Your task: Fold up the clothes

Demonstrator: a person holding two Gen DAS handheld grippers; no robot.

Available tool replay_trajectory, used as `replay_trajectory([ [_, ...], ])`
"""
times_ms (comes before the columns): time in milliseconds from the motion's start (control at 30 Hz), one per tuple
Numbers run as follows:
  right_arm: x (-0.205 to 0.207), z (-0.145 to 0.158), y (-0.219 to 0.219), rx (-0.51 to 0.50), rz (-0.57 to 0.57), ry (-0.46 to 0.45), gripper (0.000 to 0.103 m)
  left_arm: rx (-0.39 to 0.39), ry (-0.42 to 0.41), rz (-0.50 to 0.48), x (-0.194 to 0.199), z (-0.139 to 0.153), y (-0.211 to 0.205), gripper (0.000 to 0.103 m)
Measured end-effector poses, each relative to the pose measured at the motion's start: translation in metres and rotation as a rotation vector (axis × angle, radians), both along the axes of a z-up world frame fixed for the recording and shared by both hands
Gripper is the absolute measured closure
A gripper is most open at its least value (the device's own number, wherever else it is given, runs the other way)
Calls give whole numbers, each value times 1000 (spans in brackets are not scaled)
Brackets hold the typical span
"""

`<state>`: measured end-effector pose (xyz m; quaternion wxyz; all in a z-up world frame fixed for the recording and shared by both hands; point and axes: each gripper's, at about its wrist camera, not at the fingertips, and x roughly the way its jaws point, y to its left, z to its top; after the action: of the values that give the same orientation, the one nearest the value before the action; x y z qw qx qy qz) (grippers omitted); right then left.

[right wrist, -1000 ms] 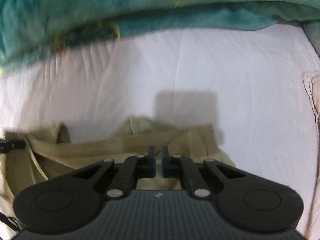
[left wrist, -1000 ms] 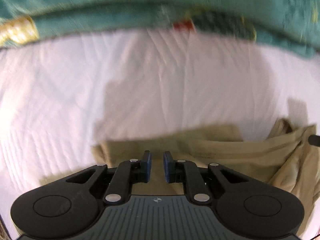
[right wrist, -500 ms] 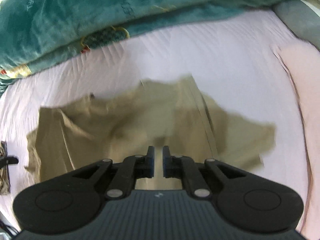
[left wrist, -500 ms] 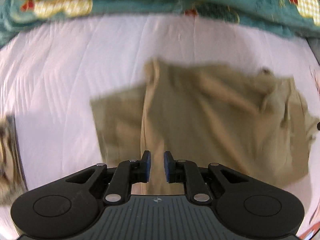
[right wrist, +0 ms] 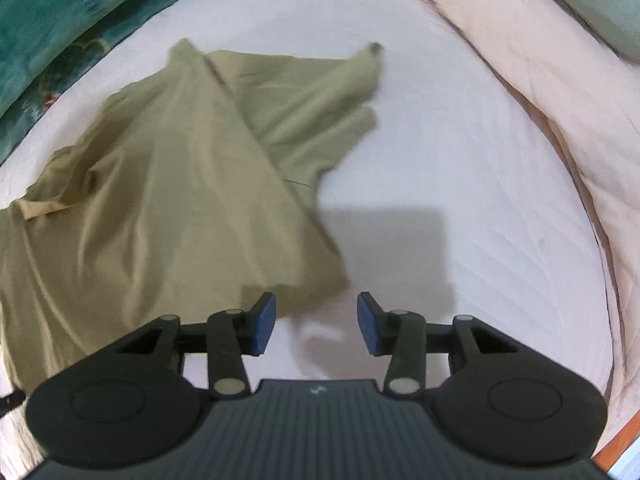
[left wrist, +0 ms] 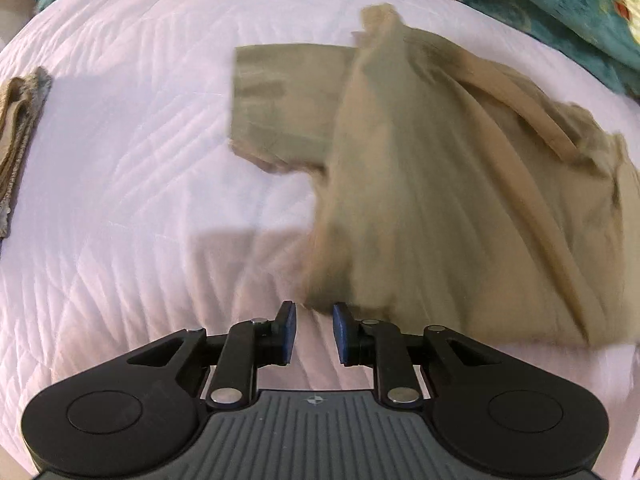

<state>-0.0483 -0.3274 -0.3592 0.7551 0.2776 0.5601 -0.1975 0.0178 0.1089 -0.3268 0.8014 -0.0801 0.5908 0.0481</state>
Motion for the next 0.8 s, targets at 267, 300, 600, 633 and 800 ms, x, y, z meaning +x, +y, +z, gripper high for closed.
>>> replay_trajectory([
  [267,-10,-3,-5,-32,8,4,57,90,61,-437,36,26,-137,79],
  [300,-11,-1,-5,-28,2,1,57,97,60,-512,50,33,-156,79],
  [600,-18,11,-3,37,-70,-1,53,165,-20,-924,174,83,-327,72],
  [633,-19,11,-6,61,-89,-9,53,147,-11,-930,183,83,-341,72],
  [800,-15,11,-23,117,-193,-19,53,109,41,-969,202,78,-404,72],
])
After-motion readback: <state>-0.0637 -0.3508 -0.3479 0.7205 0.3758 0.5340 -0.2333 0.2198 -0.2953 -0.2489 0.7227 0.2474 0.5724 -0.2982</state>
